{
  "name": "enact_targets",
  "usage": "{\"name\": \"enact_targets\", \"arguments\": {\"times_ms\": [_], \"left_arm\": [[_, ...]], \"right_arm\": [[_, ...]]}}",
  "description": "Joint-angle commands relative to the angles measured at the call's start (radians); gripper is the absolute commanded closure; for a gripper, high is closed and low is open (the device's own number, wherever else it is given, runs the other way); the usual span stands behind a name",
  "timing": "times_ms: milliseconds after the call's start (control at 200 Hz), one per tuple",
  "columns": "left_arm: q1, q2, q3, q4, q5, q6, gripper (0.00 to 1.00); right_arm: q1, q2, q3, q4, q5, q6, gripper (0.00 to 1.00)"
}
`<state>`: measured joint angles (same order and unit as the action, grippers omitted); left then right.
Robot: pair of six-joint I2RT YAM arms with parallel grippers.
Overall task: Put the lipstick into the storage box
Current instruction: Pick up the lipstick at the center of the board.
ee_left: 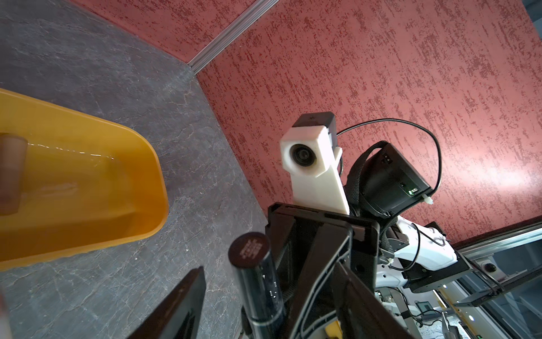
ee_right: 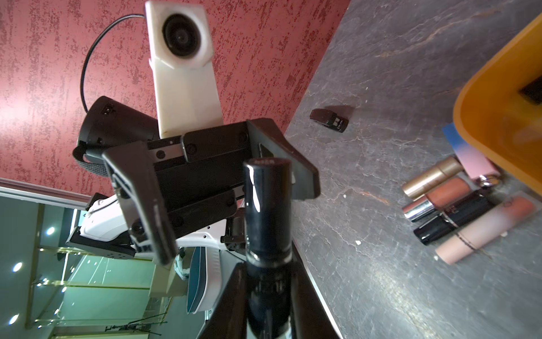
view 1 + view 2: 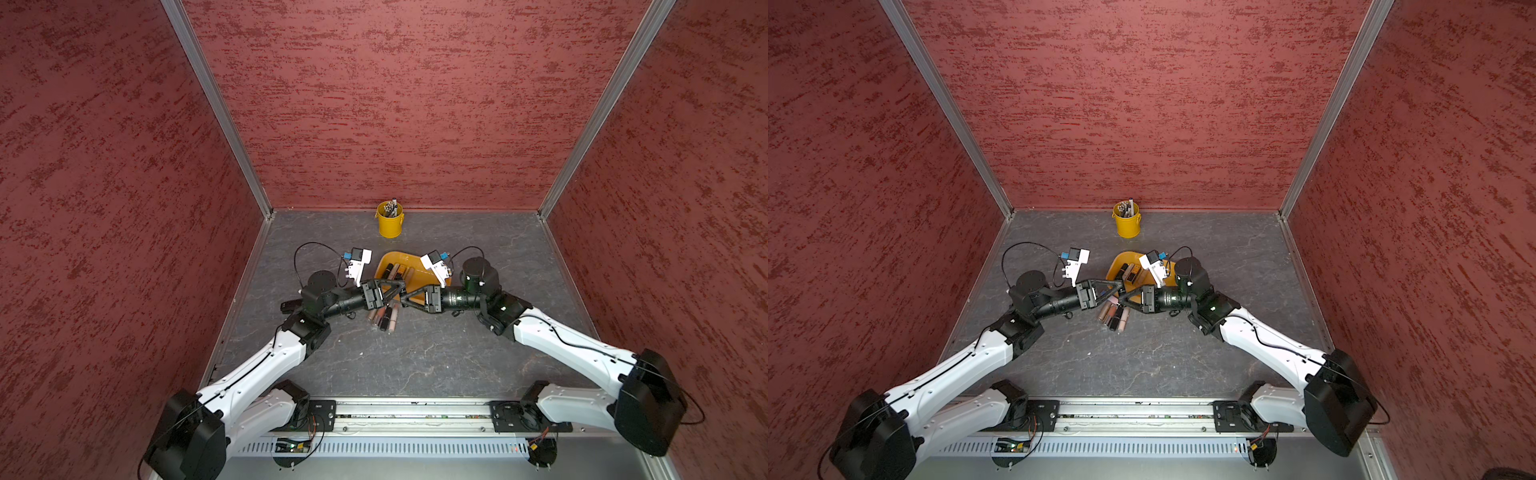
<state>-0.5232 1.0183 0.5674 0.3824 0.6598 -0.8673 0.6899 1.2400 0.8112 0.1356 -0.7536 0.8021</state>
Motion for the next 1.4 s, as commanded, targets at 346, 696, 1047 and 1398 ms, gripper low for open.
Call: {"name": "enact_targets", "arguments": {"times_ms": [346, 696, 1047, 1398], "left_arm": [[-0.027, 0.045, 0.066, 0.011, -0.008, 0.040, 0.60], [-0.027, 0.063, 0.082, -0.028, -0.007, 0.042, 0.91], [-0.026, 0.059, 0.160, -0.290, -0.097, 0.137, 0.92], [-0.039, 0.172, 0.380, -0.798, -0.375, 0.338, 0.92]], "right_arm": [[-0.004, -0.001, 0.031, 0.052, -0.044, 0.017, 0.82], [-0.004, 0.001, 0.031, 0.042, -0.028, 0.008, 0.72], [-0.026, -0.056, 0.044, -0.124, 0.065, -0.089, 0.36], [-0.038, -0.103, 0.109, -0.578, 0.461, -0.288, 0.34]]}}
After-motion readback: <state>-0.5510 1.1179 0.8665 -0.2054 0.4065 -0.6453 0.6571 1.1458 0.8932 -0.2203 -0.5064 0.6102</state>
